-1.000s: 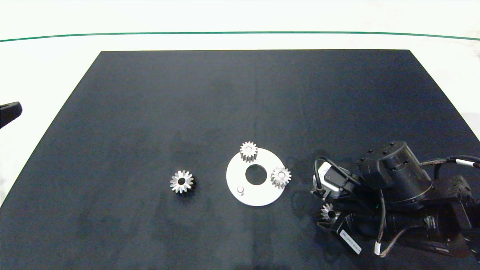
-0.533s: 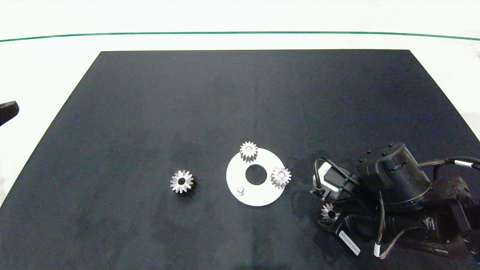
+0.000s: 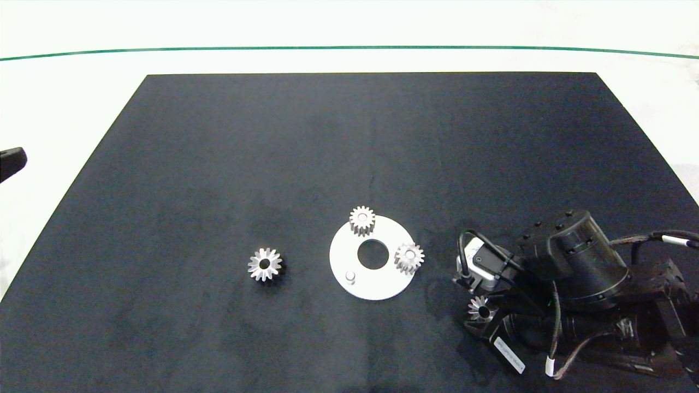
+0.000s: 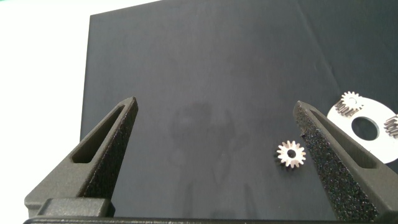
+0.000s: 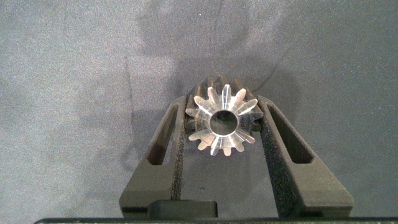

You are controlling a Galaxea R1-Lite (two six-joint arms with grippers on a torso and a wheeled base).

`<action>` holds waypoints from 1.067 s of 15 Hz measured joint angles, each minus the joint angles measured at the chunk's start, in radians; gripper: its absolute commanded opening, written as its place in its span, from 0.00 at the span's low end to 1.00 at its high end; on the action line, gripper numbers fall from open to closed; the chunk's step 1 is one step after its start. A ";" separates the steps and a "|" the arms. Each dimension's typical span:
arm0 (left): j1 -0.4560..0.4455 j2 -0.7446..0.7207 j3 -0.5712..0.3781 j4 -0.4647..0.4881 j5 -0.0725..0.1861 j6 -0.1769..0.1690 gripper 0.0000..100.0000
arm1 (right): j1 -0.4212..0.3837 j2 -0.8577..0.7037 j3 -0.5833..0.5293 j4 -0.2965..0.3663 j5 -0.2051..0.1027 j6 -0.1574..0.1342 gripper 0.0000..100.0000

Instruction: Remove an incorrectly installed larger gear and replace it with the correct smaller gear

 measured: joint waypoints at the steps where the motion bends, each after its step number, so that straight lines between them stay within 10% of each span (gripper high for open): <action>1: 0.000 0.000 0.000 0.000 0.000 0.000 1.00 | 0.000 0.000 0.002 0.000 0.002 0.002 0.25; 12: -0.002 -0.025 0.015 0.031 -0.001 0.001 1.00 | 0.073 -0.022 -0.109 0.004 0.013 0.014 0.25; 16: -0.002 -0.050 0.018 0.051 -0.001 0.001 1.00 | 0.139 -0.003 -0.284 0.190 0.019 0.016 0.25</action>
